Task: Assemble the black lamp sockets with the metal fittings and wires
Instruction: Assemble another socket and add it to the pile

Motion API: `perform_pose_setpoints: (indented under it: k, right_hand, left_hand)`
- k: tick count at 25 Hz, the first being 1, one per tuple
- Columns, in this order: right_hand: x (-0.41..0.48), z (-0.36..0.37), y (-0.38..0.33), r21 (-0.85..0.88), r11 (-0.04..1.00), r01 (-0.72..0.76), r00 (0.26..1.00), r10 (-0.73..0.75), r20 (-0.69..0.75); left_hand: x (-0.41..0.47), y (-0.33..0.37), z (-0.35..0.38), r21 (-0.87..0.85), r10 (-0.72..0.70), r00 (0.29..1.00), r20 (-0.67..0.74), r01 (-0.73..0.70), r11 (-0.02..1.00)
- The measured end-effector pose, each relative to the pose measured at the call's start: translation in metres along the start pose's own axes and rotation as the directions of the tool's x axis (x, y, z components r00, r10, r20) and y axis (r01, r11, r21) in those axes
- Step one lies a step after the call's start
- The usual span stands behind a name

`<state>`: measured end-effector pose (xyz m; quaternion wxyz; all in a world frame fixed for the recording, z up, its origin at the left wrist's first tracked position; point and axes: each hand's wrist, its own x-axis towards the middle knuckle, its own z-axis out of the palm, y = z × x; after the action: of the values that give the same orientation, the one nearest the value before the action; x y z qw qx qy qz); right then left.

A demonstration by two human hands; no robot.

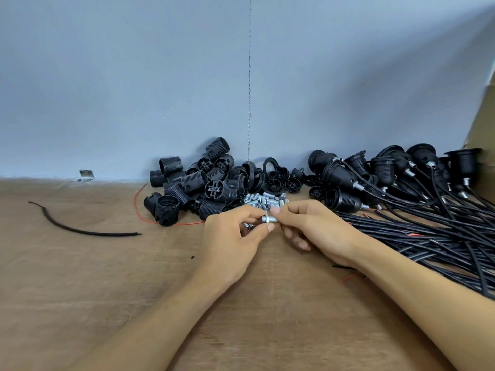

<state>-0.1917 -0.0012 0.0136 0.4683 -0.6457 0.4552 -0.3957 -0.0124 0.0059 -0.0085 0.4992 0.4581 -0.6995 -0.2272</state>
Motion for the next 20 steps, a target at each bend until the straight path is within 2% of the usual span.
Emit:
perform_pose_setpoints:
  k: [3, 6, 12, 15, 20]
  right_hand:
    - [0.0027, 0.0058, -0.0026, -0.103, 0.993, -0.064, 0.994, 0.054, -0.1]
    - [0.003, 0.0067, -0.0011, -0.143, 0.989, -0.025, 0.99, 0.005, -0.139]
    - [-0.0002, 0.0082, -0.0007, -0.012, 0.996, 0.086, 0.996, -0.086, -0.02]
    - [-0.0004, 0.0068, 0.0001, -0.002, 0.996, 0.092, 0.995, -0.092, -0.028]
    - [0.0008, 0.0103, -0.0006, -0.202, 0.978, 0.054, 0.994, -0.071, -0.077]
  left_hand:
    - [0.0001, -0.0003, 0.0003, 0.008, -0.003, 1.0, -0.01, 0.003, 1.0]
    - [0.0019, -0.0031, 0.0015, -0.016, -0.042, 0.998, -0.047, 0.041, 0.999]
    - [0.0023, -0.0003, -0.0009, -0.037, -0.031, 0.998, -0.052, 0.029, 0.999]
    - [0.0029, -0.0021, -0.001, -0.042, -0.059, 0.997, -0.04, 0.058, 0.997]
    - [0.0023, -0.0017, 0.0008, -0.027, -0.056, 0.998, -0.032, 0.055, 0.998]
